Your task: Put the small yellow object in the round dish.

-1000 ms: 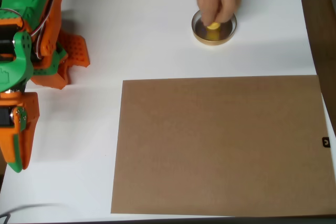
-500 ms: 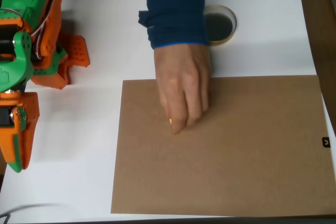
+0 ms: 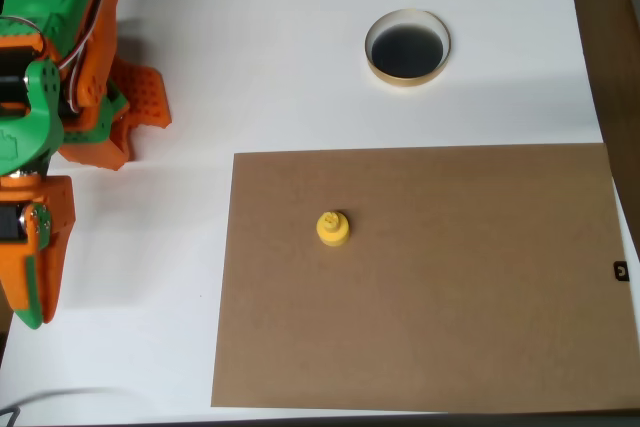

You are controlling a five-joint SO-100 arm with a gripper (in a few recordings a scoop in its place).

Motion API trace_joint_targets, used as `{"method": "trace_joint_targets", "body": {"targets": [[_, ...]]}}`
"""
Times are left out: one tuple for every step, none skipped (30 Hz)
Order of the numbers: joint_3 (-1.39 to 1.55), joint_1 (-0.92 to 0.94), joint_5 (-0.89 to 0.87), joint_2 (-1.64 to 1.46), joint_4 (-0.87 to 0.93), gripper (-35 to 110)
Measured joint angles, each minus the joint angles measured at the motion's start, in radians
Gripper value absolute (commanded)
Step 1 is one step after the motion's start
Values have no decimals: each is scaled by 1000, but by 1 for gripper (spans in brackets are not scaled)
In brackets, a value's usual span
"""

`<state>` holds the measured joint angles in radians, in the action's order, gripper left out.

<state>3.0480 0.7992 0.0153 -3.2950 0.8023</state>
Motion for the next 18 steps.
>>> {"method": "trace_joint_targets", "body": {"targets": [[0,0,0,0,0,0],[0,0,0,0,0,0],[0,0,0,0,0,0],[0,0,0,0,0,0],[0,0,0,0,0,0],[0,0,0,0,0,0],[0,0,0,0,0,0],[0,0,0,0,0,0],[0,0,0,0,0,0],[0,0,0,0,0,0],[0,0,0,0,0,0],[0,0,0,0,0,0],[0,0,0,0,0,0],[0,0,0,0,0,0],[0,0,0,0,0,1],[0,0,0,0,0,1],[0,0,2,0,0,1],[0,0,11,0,0,1]]}}
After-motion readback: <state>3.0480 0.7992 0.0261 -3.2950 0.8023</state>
